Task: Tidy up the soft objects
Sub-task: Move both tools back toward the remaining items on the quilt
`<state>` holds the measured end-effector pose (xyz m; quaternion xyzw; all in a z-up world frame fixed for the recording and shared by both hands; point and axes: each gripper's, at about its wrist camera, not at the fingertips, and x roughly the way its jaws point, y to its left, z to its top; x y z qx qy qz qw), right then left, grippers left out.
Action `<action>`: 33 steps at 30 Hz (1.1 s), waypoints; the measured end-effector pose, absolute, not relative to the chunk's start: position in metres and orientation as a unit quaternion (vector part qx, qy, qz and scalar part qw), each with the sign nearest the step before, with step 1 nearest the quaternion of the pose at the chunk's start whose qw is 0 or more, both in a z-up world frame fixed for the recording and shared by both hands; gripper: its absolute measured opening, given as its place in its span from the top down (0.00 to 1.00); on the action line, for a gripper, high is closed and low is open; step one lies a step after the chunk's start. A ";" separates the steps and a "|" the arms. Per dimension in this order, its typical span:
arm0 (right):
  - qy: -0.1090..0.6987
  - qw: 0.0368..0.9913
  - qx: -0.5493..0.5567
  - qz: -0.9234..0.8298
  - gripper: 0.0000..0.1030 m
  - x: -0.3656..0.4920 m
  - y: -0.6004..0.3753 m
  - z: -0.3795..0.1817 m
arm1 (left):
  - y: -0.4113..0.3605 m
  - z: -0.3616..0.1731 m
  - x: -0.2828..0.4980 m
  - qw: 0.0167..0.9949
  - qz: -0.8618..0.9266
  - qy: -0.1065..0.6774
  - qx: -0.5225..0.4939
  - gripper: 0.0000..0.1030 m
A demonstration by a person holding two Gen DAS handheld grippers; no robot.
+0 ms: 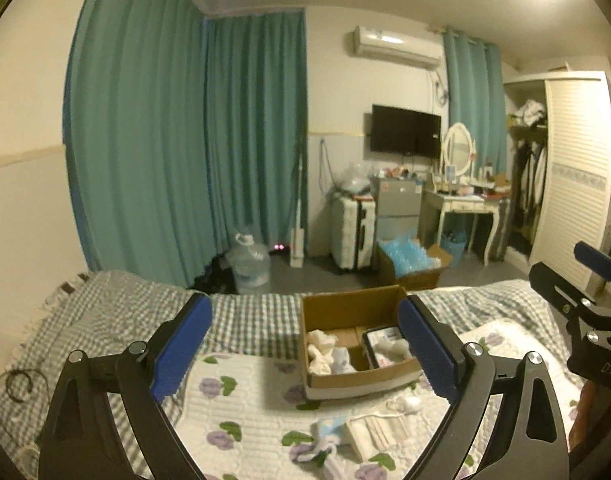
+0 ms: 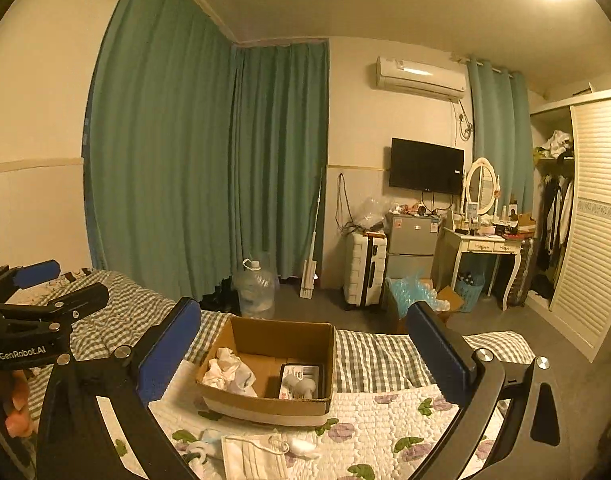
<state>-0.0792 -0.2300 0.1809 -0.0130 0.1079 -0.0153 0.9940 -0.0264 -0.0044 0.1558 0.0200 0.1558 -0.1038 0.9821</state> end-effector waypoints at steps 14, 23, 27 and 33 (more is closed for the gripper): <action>0.117 0.992 -0.035 -0.011 0.00 -0.124 -0.219 0.186 | -0.003 0.137 -0.050 0.983 -0.093 0.159 0.026 0.07; 0.151 0.988 -0.029 -0.001 0.00 -0.109 -0.219 0.155 | -0.004 0.097 -0.033 0.975 -0.088 0.201 0.027 0.07; 0.179 0.983 -0.027 0.006 0.00 -0.092 -0.216 0.131 | -0.007 0.078 -0.022 0.971 -0.086 0.222 0.031 0.07; 0.209 0.977 -0.028 0.010 0.00 -0.069 -0.214 0.103 | -0.012 0.052 -0.004 0.963 -0.082 0.252 0.043 0.07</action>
